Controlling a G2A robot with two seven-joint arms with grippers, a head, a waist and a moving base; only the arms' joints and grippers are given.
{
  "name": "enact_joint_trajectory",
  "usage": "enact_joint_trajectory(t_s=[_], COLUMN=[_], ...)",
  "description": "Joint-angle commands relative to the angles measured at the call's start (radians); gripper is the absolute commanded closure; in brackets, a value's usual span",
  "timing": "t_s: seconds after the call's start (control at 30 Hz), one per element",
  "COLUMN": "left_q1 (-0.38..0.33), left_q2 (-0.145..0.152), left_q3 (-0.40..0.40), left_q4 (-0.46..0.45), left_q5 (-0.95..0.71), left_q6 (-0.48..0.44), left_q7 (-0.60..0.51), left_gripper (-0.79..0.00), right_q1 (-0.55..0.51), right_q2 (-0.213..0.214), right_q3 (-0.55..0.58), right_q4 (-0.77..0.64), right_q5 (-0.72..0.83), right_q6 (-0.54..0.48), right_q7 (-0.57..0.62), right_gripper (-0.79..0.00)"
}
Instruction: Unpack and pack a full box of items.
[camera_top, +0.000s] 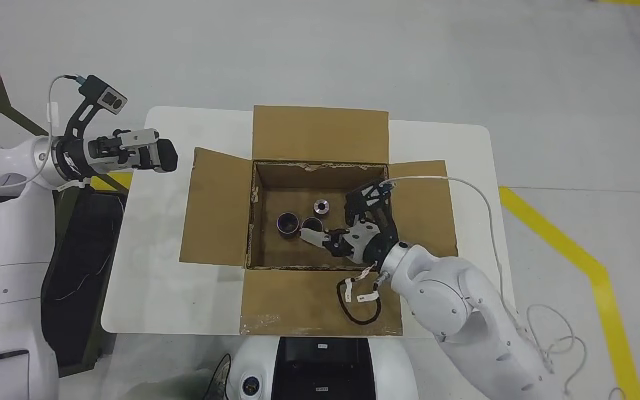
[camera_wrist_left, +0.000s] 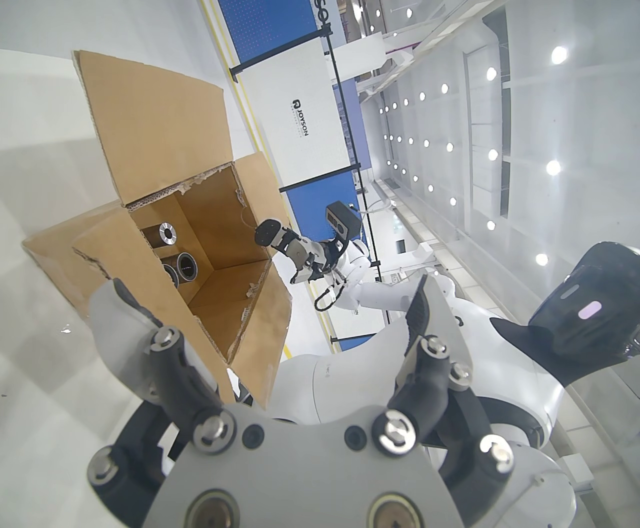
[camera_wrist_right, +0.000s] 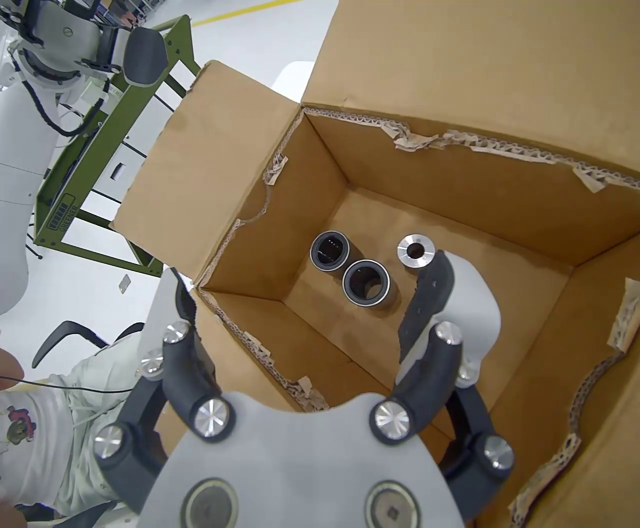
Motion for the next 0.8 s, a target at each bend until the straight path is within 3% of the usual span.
enact_joint_trajectory(t_s=[0.0,0.17,0.47,0.77], left_q1=[0.000,0.000,0.000,0.000], left_q2=[0.000,0.000,0.000,0.000], left_q3=[0.000,0.000,0.000,0.000], left_q4=[0.000,0.000,0.000,0.000], left_q5=[0.000,0.000,0.000,0.000], left_q6=[0.000,0.000,0.000,0.000], left_q7=[0.000,0.000,0.000,0.000], left_gripper=[-0.785,-0.785,-0.785,-0.785], right_q1=[0.000,0.005,0.187,0.339], right_q2=[0.000,0.001,-0.022,-0.074], right_q3=[0.000,-0.007,-0.171,-0.239], right_q4=[0.000,0.004,0.084,0.217], right_q5=[0.000,-0.022,-0.310,-0.282], right_q6=[0.000,-0.018,-0.105,-0.066], right_q7=[0.000,0.015,0.242,0.298], right_gripper=[-0.785,-0.785,-0.785,-0.785])
